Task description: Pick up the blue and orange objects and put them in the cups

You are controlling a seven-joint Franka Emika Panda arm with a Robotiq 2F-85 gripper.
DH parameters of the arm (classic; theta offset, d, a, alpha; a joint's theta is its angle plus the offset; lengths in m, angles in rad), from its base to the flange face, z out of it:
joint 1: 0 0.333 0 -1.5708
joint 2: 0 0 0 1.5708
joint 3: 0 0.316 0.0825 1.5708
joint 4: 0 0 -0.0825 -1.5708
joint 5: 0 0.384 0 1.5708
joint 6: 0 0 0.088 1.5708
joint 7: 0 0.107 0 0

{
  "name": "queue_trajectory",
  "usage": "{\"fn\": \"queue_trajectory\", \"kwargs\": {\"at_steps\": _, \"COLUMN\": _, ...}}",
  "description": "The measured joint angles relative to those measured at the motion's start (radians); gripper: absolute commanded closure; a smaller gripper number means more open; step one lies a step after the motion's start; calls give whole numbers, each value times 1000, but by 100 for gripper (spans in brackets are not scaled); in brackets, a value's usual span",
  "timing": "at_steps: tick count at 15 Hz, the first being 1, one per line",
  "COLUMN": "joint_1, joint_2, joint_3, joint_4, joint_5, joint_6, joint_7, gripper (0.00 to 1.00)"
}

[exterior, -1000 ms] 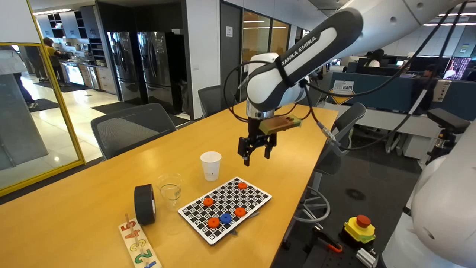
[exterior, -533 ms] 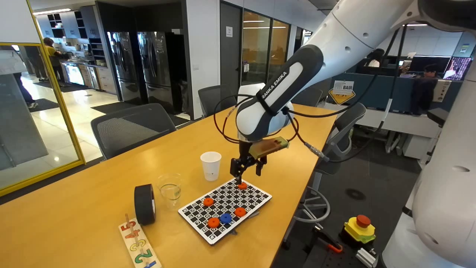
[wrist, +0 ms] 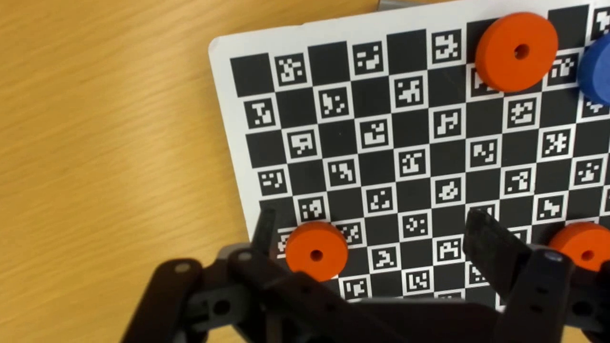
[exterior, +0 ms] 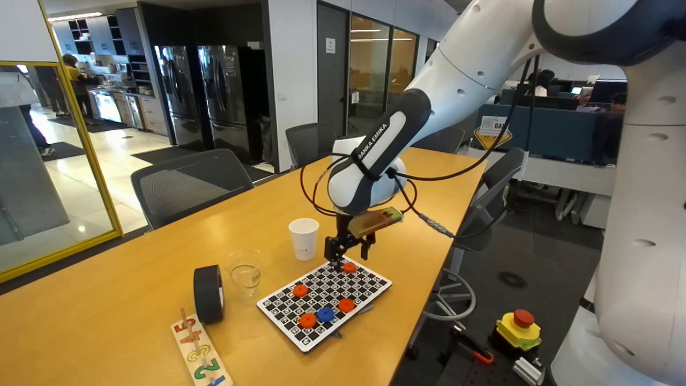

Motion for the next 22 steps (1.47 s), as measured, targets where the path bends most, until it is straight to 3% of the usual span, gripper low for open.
{"fn": "queue_trajectory", "kwargs": {"at_steps": 17, "joint_1": -18, "joint_2": 144, "joint_3": -36, "joint_4": 108, "joint_5": 10, "joint_6": 17, "joint_7": -76, "gripper": 0}}
{"fn": "queue_trajectory", "kwargs": {"at_steps": 18, "joint_1": -20, "joint_2": 148, "joint_3": -36, "joint_4": 110, "joint_5": 10, "joint_6": 18, "joint_7": -80, "gripper": 25}}
{"fn": "queue_trajectory", "kwargs": {"at_steps": 19, "joint_1": -22, "joint_2": 151, "joint_3": -36, "joint_4": 113, "joint_5": 10, "joint_6": 20, "joint_7": -85, "gripper": 25}}
{"fn": "queue_trajectory", "kwargs": {"at_steps": 22, "joint_1": -25, "joint_2": 161, "joint_3": -36, "joint_4": 119, "joint_5": 10, "joint_6": 25, "joint_7": -95, "gripper": 49}}
